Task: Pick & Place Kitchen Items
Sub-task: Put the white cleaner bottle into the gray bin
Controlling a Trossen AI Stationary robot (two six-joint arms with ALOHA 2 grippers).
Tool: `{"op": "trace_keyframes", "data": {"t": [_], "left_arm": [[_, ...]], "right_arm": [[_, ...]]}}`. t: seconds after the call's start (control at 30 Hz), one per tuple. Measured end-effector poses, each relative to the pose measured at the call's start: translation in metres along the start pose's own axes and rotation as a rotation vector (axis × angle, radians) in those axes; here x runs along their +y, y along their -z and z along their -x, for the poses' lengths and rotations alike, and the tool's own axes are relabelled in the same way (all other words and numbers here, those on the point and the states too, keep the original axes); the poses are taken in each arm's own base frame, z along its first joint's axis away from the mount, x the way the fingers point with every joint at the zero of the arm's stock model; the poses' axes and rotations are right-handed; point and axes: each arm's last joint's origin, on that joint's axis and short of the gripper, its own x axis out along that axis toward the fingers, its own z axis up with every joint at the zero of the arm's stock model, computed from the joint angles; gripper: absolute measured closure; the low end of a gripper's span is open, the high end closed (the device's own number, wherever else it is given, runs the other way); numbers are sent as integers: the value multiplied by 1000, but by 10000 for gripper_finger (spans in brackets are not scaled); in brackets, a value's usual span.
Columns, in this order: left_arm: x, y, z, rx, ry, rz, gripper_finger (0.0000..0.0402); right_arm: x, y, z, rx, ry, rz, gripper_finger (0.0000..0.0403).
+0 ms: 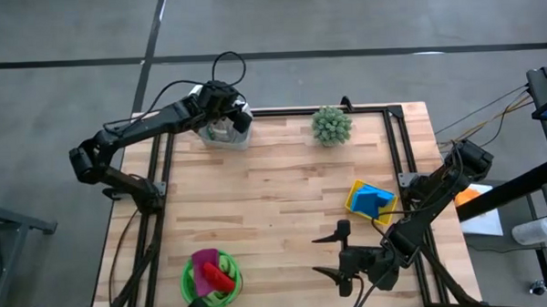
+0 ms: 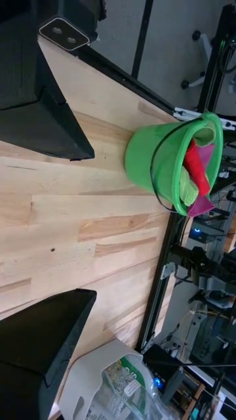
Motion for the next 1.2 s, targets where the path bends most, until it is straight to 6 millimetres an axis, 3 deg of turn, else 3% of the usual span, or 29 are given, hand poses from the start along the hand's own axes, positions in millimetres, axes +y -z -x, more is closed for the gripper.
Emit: {"op": "trace_keyframes", "data": {"t": [0.77,1.2], "left_arm": [[3,-5,2,-27,-14,-6,279],[5,0,-2,8,-29,23,299]], "right_arm": [[0,0,0,-2,0,-3,69],[0,-1,0,-5,-4,-7,69]]}}
